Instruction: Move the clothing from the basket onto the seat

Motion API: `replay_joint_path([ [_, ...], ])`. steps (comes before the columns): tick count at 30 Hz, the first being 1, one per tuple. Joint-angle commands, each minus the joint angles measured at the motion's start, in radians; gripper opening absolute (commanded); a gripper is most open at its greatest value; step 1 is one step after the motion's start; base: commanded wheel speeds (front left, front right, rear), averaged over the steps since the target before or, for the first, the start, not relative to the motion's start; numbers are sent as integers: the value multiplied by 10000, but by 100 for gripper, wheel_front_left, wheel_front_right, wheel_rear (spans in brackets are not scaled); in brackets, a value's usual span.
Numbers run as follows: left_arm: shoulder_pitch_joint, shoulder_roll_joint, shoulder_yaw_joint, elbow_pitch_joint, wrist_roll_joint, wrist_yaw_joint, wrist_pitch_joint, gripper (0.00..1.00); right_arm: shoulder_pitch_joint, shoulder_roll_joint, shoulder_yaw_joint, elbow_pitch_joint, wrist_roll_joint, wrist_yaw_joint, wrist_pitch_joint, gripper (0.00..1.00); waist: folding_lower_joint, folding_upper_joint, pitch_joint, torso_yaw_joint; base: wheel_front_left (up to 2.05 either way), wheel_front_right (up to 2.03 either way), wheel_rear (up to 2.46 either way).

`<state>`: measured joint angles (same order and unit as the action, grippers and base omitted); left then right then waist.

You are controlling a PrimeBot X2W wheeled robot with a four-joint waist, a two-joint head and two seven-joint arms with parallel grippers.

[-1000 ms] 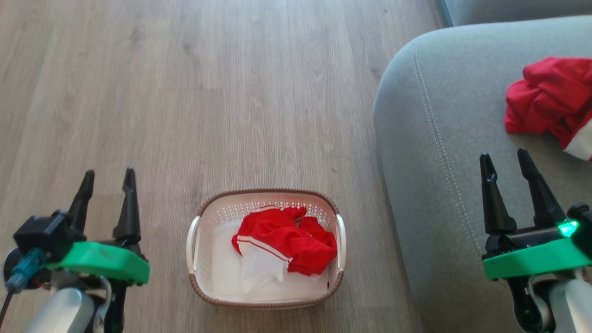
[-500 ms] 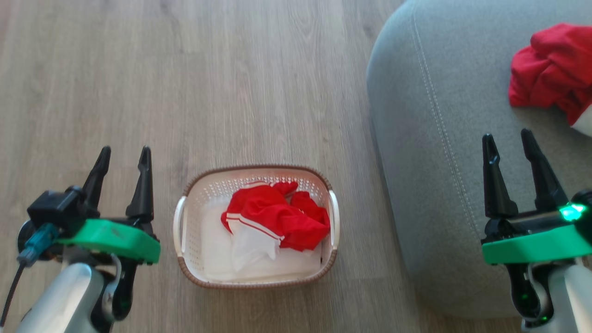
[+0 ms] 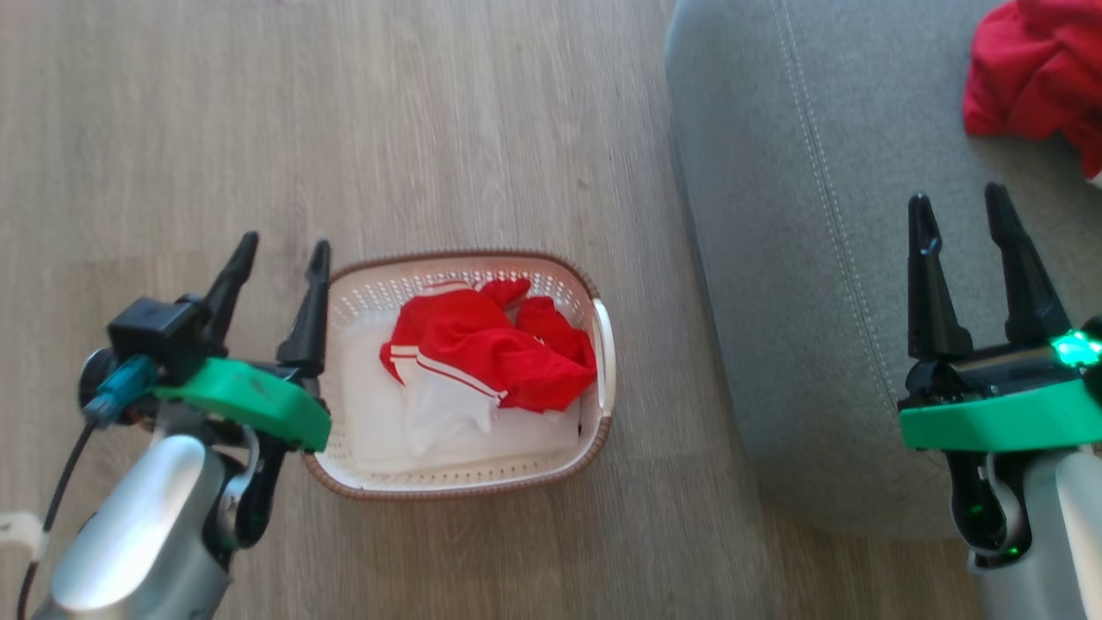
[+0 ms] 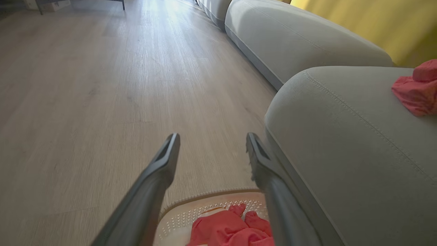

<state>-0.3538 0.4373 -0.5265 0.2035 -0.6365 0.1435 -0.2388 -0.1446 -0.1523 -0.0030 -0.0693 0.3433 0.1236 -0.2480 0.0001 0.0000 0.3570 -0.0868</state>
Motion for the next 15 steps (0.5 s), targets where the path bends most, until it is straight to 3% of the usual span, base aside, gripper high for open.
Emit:
replay_joint_path([
  [1, -500, 188, 262, -33, 151, -123, -23, 100, -234, 60, 140, -392, -64, 71, -99, 100, -1, 0, 288, -132, 0, 0, 0],
  [15, -1845, -620, -725, 2804, 252, -1568, 62, 100, -658, 136, 87, -627, -219, 71, -132, 100, -1, 0, 1374, -359, 0, 0, 0],
])
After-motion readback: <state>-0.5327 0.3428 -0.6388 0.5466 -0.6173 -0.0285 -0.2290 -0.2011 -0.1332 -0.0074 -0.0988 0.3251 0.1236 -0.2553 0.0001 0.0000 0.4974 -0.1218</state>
